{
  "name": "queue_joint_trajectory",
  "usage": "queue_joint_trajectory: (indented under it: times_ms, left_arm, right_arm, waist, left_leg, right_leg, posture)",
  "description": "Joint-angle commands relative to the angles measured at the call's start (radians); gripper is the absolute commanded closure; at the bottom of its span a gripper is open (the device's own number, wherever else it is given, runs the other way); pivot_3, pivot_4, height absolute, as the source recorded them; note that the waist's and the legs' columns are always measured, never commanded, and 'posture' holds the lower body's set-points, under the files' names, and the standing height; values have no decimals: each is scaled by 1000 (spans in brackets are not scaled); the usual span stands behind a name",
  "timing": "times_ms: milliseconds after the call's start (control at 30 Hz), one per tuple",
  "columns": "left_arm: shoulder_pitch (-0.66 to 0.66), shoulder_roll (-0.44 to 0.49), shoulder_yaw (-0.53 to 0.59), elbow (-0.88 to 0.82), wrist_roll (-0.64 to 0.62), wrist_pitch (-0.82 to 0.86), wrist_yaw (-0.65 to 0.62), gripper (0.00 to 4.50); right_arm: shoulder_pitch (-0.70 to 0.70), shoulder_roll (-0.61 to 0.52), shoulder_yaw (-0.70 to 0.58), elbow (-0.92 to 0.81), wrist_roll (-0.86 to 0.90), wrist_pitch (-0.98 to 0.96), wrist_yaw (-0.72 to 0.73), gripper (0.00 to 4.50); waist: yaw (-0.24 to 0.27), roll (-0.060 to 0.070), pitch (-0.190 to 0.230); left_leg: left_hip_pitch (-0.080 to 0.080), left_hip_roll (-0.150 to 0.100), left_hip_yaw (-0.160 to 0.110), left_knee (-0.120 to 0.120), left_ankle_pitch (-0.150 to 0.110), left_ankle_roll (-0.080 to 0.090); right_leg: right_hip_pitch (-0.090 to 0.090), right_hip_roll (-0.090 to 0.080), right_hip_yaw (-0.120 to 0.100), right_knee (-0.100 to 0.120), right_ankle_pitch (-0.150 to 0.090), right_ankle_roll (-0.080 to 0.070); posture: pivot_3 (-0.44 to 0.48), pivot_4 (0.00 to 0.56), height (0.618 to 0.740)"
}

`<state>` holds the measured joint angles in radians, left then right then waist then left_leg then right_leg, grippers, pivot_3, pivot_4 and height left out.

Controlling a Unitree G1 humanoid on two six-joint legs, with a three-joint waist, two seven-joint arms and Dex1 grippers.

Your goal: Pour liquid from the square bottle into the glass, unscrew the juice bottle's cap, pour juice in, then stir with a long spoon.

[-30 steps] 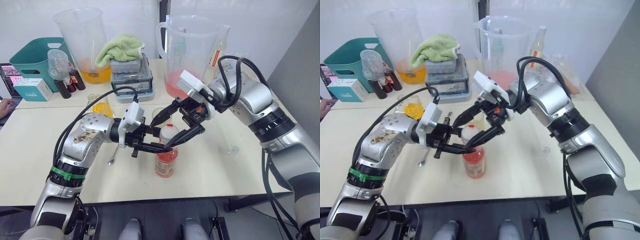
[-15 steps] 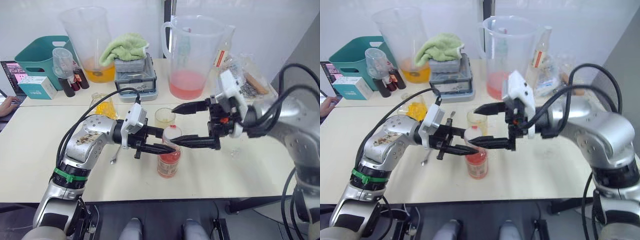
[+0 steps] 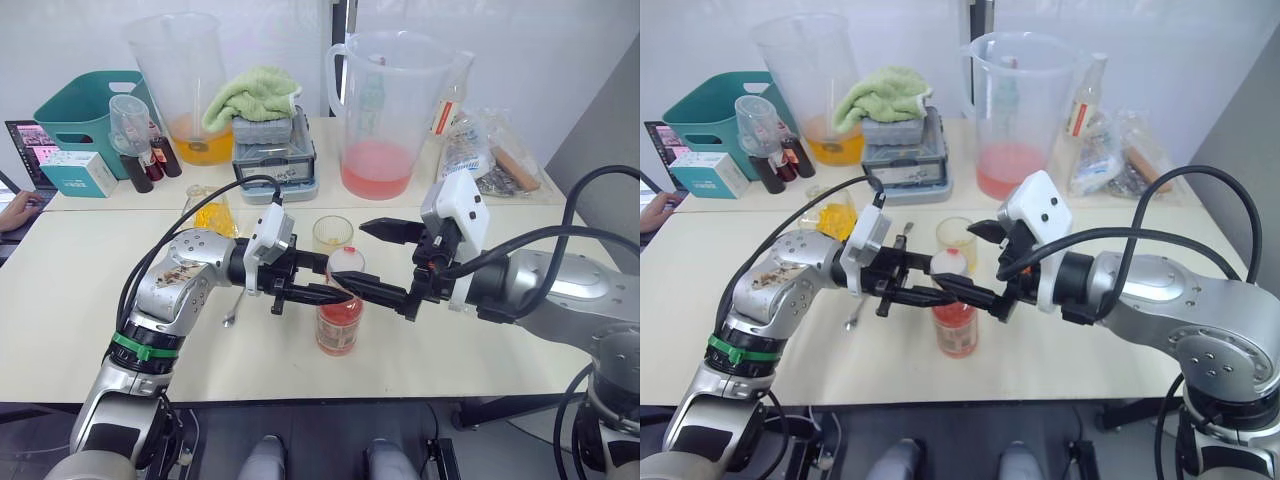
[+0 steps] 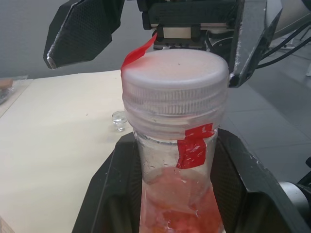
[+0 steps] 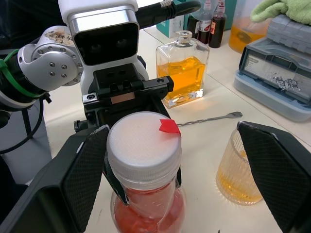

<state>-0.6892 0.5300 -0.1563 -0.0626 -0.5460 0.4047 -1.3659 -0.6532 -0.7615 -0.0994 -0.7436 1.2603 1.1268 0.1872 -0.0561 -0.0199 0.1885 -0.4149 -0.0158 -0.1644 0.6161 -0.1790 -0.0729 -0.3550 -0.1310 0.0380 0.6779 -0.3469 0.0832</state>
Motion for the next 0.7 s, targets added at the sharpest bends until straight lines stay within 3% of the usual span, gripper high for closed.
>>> queue_joint_trajectory:
  times_ms: [33,200,500,633,700]
  left_arm:
    - [-9,-8,-14,10,13,-7,-6,2941]
    - [-13,-10,-10,22,18,-15,-14,2941]
    - [-9,-2,-6,27,20,-22,-23,2941]
    - [-7,1,-7,28,23,-25,-26,2941]
    - [-7,3,-7,30,24,-26,-30,2941]
  right_arm:
    - [-15,-20,-11,-18,30,-19,-10,25]
    - [-14,-30,1,-25,43,-29,-23,25]
    - [-7,-30,14,-32,39,-46,-53,2825]
    - [-9,-27,25,-25,13,-66,-36,2837]
    - [-22,-41,52,5,-46,-101,79,2837]
  waist:
    - [0,0,0]
    - [4,0,0]
    - [9,0,0]
    - [9,0,0]
    - [8,0,0]
  left_leg:
    - [0,0,0,0,0,0]
    - [0,0,0,0,0,0]
    - [0,0,0,0,0,0]
    - [0,0,0,0,0,0]
    - [0,0,0,0,0,0]
  right_leg:
    - [0,0,0,0,0,0]
    - [0,0,0,0,0,0]
    - [0,0,0,0,0,0]
    - [0,0,0,0,0,0]
    - [0,0,0,0,0,0]
  posture:
    - [0,150,740]
    - [0,150,740]
    - [0,150,740]
    - [0,150,740]
    - [0,150,740]
